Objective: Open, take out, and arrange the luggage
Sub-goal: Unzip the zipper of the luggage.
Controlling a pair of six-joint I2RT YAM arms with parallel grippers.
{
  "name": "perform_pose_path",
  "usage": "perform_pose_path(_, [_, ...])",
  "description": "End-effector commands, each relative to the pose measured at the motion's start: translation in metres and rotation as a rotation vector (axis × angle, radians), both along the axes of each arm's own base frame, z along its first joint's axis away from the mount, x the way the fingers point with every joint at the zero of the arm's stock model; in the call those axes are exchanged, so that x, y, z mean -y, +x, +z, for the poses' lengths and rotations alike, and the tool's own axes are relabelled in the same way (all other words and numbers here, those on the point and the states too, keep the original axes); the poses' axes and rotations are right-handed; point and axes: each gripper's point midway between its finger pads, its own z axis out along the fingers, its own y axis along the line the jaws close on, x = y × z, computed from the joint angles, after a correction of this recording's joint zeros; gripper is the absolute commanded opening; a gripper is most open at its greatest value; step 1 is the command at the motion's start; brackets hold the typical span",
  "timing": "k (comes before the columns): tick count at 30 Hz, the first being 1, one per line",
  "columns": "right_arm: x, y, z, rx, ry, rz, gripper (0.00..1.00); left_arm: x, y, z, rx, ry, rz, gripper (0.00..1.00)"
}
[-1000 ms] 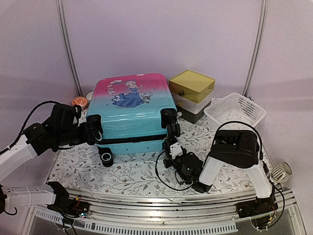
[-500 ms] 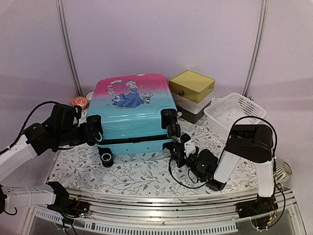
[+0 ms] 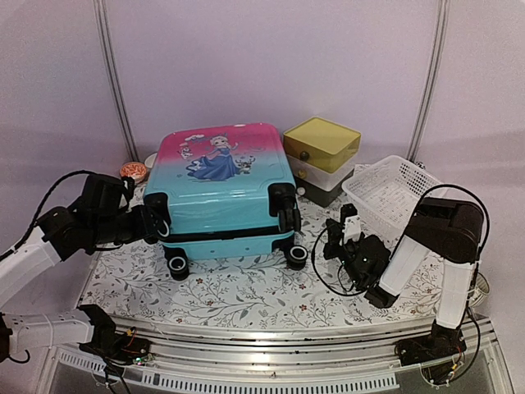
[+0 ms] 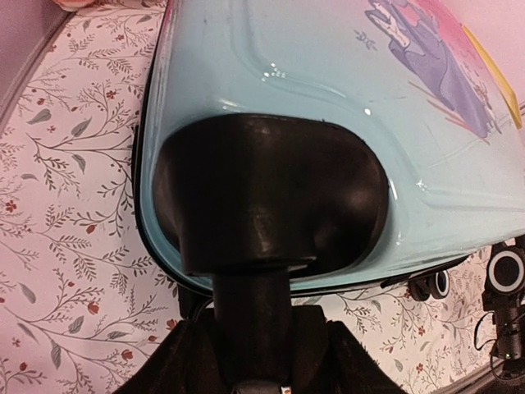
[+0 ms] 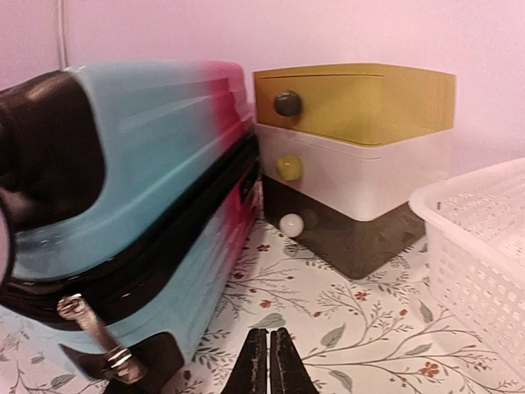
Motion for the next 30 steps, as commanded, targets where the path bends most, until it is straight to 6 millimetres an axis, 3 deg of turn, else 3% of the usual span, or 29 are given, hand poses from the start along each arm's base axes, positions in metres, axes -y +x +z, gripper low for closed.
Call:
perform_pose_path(1, [0.027, 0.001, 0.031, 0.066, 0.129, -0.102, 0.09, -0.018, -0.006, -0.004, -0.009, 0.068, 0.012, 0.1])
perform_pose_path(4, [0.029, -0.004, 0.035, 0.076, 0.126, -0.088, 0.25, -0.016, -0.006, -0.004, -0.007, 0.057, 0.003, 0.1])
perform_pose_path(14, [0.017, -0.021, 0.053, 0.081, 0.073, 0.052, 0.48, -0.014, -0.006, -0.001, 0.003, 0.052, -0.009, 0.11])
perform_pose_path(22, [0.003, -0.032, 0.065, 0.053, 0.016, 0.157, 0.55, -0.016, -0.006, -0.002, 0.001, 0.058, -0.008, 0.1])
perform_pose_path(30, [0.006, -0.039, 0.082, 0.0, -0.029, 0.177, 0.61, -0.014, -0.008, 0.001, 0.01, 0.049, -0.021, 0.12])
